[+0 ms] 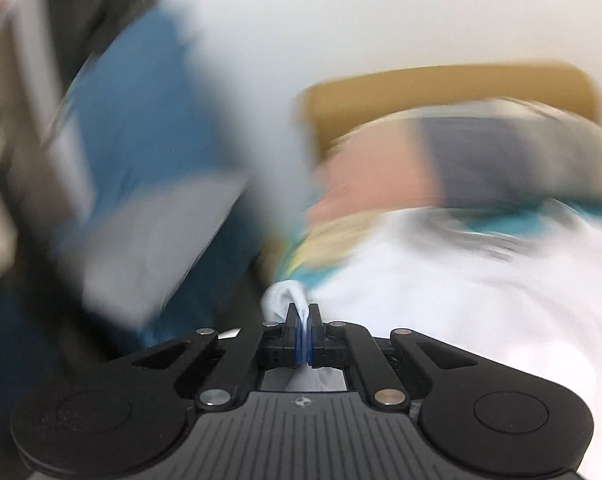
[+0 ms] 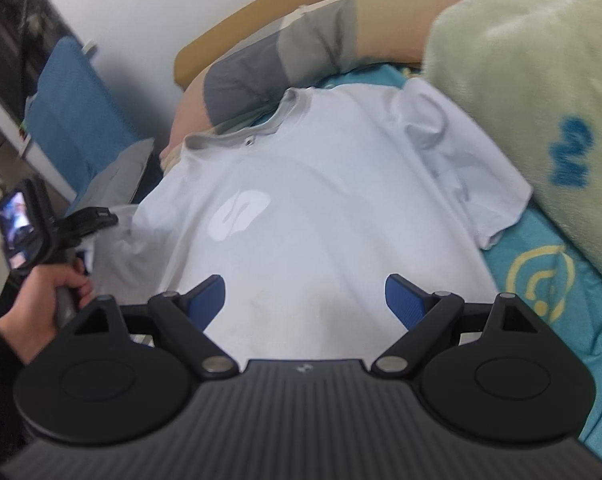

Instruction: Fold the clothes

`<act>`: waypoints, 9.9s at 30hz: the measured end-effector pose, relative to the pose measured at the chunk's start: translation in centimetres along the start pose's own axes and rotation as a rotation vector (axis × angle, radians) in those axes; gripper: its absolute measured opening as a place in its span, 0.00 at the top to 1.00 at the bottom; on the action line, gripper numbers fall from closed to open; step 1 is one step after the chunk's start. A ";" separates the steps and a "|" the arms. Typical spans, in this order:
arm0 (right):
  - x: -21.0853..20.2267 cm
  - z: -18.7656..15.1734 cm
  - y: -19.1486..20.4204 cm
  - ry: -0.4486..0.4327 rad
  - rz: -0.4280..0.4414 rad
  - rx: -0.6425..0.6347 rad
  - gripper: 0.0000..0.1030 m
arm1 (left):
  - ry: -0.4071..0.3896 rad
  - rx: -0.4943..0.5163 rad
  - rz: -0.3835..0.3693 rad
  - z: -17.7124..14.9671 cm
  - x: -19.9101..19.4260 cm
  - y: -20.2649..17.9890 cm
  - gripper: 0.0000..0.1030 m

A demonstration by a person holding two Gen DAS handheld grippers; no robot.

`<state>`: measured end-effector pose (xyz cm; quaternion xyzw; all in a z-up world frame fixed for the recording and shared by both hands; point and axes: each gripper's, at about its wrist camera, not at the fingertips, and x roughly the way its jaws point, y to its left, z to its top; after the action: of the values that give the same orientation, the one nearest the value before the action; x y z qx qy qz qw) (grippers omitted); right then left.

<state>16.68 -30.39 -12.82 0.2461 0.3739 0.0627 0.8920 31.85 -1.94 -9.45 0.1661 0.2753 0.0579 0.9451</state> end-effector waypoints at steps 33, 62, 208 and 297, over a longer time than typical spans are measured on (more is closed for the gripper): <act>3.7 -3.4 0.5 -0.044 -0.102 -0.025 0.14 | 0.166 -0.640 -0.452 -6.8 2.1 2.5 0.33; 6.2 -5.5 2.3 -0.032 -0.215 -0.297 0.12 | 0.304 -0.594 -0.163 -1.8 11.2 23.2 0.90; 1.3 16.7 -7.1 -0.521 -0.119 -0.059 0.78 | 0.084 -0.331 -0.362 -9.7 -14.1 -4.4 0.03; 8.7 7.1 -9.3 -0.382 0.073 0.005 0.21 | 0.138 -0.434 -0.604 -8.1 -13.3 -0.7 0.21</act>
<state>27.18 -38.69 -18.67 0.2693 0.1889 0.0462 0.9432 16.27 -3.02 -9.45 -0.1311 0.3561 -0.1554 0.9121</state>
